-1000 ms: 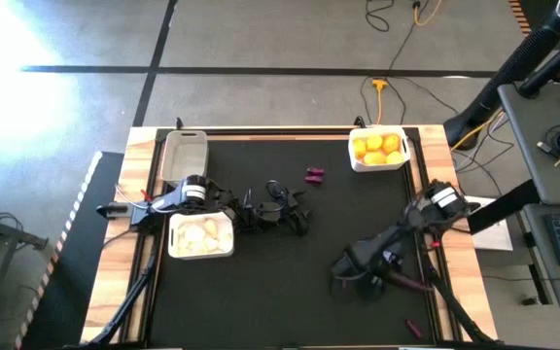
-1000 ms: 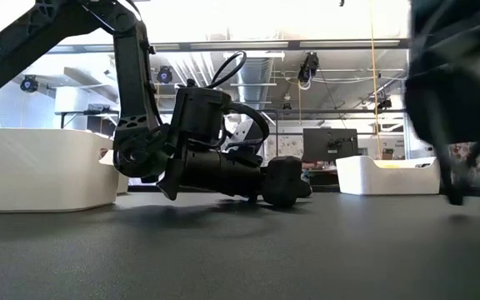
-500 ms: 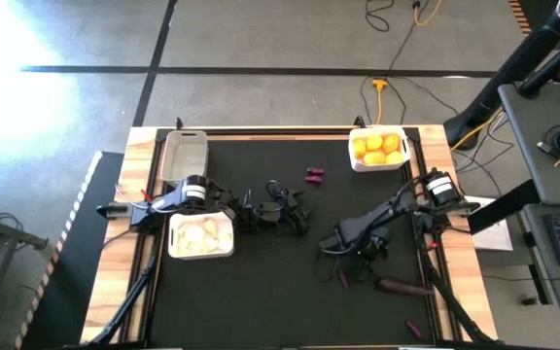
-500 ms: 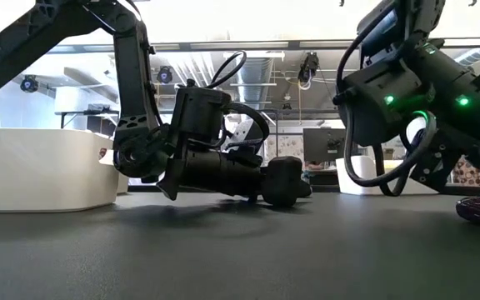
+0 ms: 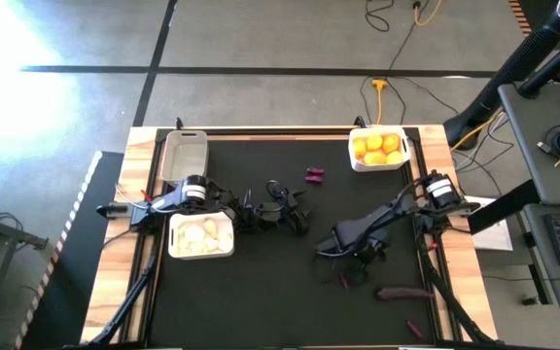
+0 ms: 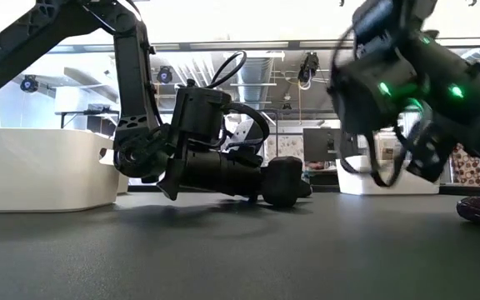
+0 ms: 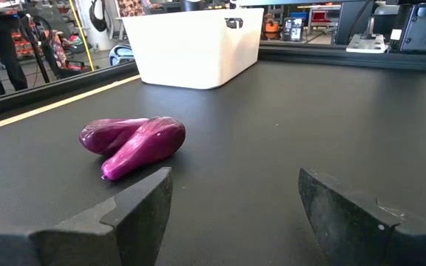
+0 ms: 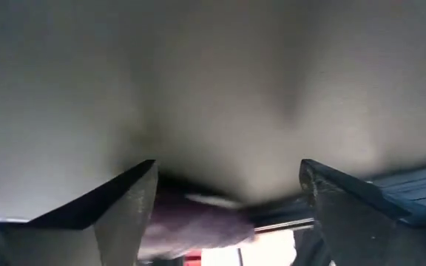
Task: Sort produce into baskets
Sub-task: Move the violet eggplant to the top center of the table
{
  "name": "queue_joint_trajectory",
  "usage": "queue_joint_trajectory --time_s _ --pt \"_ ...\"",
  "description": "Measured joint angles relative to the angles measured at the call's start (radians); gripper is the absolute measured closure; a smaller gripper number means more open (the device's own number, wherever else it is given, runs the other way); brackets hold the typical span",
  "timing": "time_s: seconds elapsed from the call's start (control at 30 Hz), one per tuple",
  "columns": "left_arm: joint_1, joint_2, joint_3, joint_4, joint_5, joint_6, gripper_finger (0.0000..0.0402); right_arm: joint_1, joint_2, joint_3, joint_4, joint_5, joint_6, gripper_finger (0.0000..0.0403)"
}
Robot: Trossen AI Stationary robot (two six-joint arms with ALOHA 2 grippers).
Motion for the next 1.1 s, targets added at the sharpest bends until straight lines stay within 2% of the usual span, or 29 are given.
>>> queue_joint_trajectory --time_s 0.17,0.27,0.4,0.63,0.87,1.1 --pt "0.000 0.000 0.000 0.000 0.000 0.001 0.0125 0.056 -0.001 0.144 -0.009 -0.005 0.038 0.0046" --pt "0.000 0.000 0.000 0.000 0.000 0.001 0.0125 0.117 -0.002 0.208 -0.064 0.026 0.047 0.0042" --pt "0.000 0.000 0.000 0.000 0.000 0.000 0.0125 0.215 -0.002 0.244 -0.136 0.017 0.103 0.0042" --pt "0.000 0.000 0.000 0.000 0.000 -0.006 0.0125 0.344 0.003 0.198 -0.142 -0.020 0.196 0.0042" --pt "0.000 0.000 0.000 0.000 0.000 -0.008 0.0125 0.351 0.004 0.107 -0.076 -0.017 0.215 0.0044" --pt "0.000 0.000 0.000 0.000 0.000 -0.008 0.0125 0.351 0.005 0.033 0.092 -0.017 0.191 0.0094"
